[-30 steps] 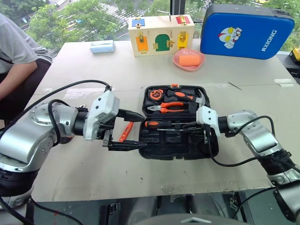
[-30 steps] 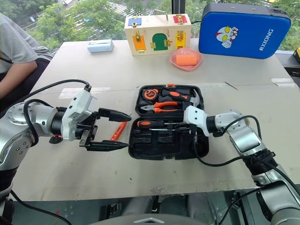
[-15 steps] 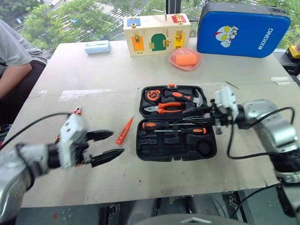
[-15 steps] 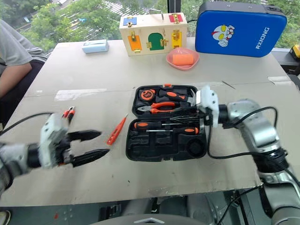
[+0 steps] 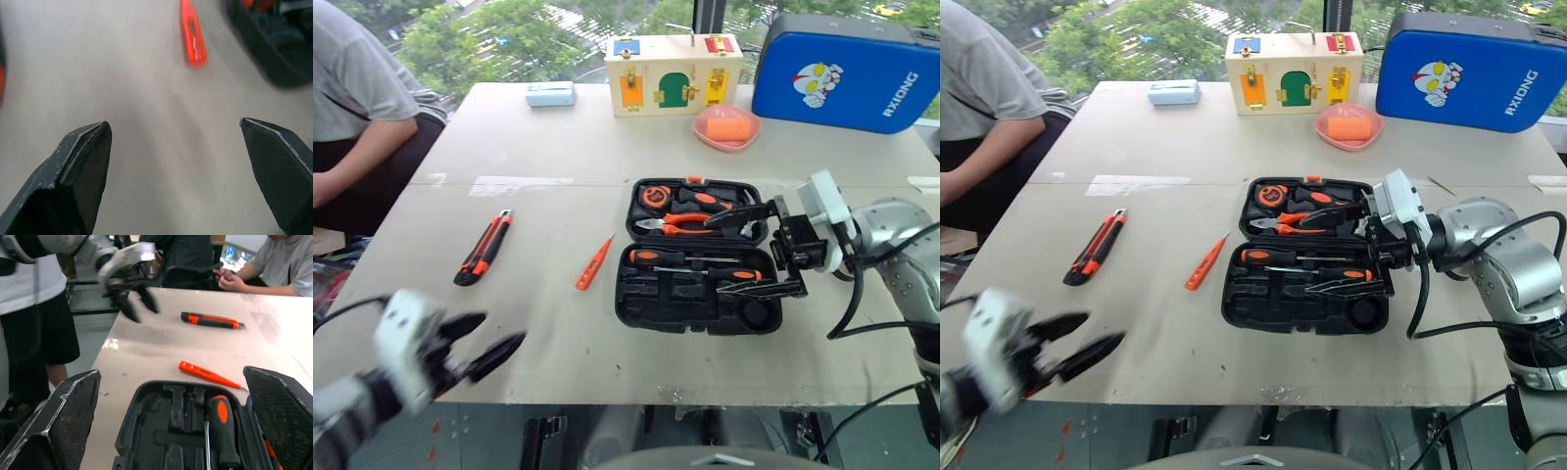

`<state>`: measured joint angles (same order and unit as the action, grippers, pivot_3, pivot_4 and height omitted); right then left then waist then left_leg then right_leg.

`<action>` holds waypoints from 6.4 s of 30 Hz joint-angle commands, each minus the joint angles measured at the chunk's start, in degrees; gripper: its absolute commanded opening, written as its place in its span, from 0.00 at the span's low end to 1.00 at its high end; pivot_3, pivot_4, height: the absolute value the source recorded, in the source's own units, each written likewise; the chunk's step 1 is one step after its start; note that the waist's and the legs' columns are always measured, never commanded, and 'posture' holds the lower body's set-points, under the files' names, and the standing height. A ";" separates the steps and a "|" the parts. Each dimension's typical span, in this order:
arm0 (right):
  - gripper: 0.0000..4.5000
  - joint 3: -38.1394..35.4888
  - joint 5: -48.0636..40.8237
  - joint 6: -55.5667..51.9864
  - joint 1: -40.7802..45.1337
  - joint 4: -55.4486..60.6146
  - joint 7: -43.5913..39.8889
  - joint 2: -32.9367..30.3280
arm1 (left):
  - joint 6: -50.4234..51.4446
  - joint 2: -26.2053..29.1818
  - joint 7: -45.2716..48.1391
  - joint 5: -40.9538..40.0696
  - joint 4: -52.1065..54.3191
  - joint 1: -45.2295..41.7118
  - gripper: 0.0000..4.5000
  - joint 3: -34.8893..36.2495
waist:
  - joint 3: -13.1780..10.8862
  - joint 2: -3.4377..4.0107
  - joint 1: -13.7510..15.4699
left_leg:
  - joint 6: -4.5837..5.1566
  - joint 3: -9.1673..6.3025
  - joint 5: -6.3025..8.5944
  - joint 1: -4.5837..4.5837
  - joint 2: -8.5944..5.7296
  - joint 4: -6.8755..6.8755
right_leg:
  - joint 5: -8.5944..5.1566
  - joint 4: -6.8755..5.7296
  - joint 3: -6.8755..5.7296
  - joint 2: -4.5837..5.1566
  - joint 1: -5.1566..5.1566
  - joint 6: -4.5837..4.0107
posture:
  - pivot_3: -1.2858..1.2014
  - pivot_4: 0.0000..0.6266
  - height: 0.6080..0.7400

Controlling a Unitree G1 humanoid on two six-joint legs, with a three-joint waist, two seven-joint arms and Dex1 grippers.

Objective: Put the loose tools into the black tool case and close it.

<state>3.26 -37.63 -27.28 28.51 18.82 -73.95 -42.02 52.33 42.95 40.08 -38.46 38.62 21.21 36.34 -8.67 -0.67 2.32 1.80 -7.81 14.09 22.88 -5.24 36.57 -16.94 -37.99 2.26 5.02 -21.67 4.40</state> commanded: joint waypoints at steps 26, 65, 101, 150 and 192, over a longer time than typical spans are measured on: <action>1.00 -3.94 1.93 0.37 -7.75 8.23 9.52 -2.66 | 17.73 0.19 -15.99 10.86 -14.85 -30.85 0.12 -32.83 | 0.10 -0.03 -2.66 | -0.29 0.16 -0.14 -0.04 0.02 -0.11 | 0.01 0.00 0.06 -0.07 -0.15 0.08 | 0.52 0.24 0.96; 1.00 -10.39 -0.62 -2.09 -23.86 18.52 14.37 -9.62 | -15.81 1.81 42.31 31.93 -34.97 -66.05 0.12 -69.44 | -0.05 -0.16 -2.97 | -0.27 -0.50 -0.15 0.74 -0.02 0.80 | 0.00 -0.07 -0.81 -0.39 -0.19 0.12 | 0.52 0.24 0.96; 1.00 -8.66 -1.67 -4.40 -22.21 17.99 15.62 -10.09 | -23.44 -8.24 31.14 18.81 -36.58 -47.26 0.01 -49.78 | -0.02 -0.11 -2.79 | -0.27 -0.69 -0.16 0.82 -0.17 1.02 | 0.04 -0.15 -1.01 0.01 -0.14 0.17 | 0.52 0.24 0.96; 1.00 -7.25 -0.45 -2.63 -23.47 18.45 17.08 -7.21 | -18.10 -5.07 27.41 15.42 -29.80 -43.73 0.01 -47.87 | 0.31 0.25 -3.00 | -0.27 -0.56 -0.15 0.55 -0.16 0.81 | 0.03 -0.10 -0.79 -0.01 -0.02 0.17 | 0.52 0.24 0.96; 1.00 -0.13 -3.43 -1.93 0.70 3.66 5.64 -0.55 | -11.74 -2.77 12.35 8.74 -10.23 2.65 0.99 8.97 | 0.25 0.26 -4.23 | -0.28 -0.55 -0.14 0.68 -0.08 0.63 | 0.02 0.08 -0.77 -0.01 -0.19 0.15 | 0.52 0.24 0.96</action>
<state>2.32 -40.88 -30.77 27.61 23.22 -66.16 -43.21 41.08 42.04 53.77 -29.98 26.20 20.09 38.44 -8.42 -0.40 -1.91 1.52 -8.34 13.95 23.57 -5.32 37.20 -16.92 -37.90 1.50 5.01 -21.86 4.54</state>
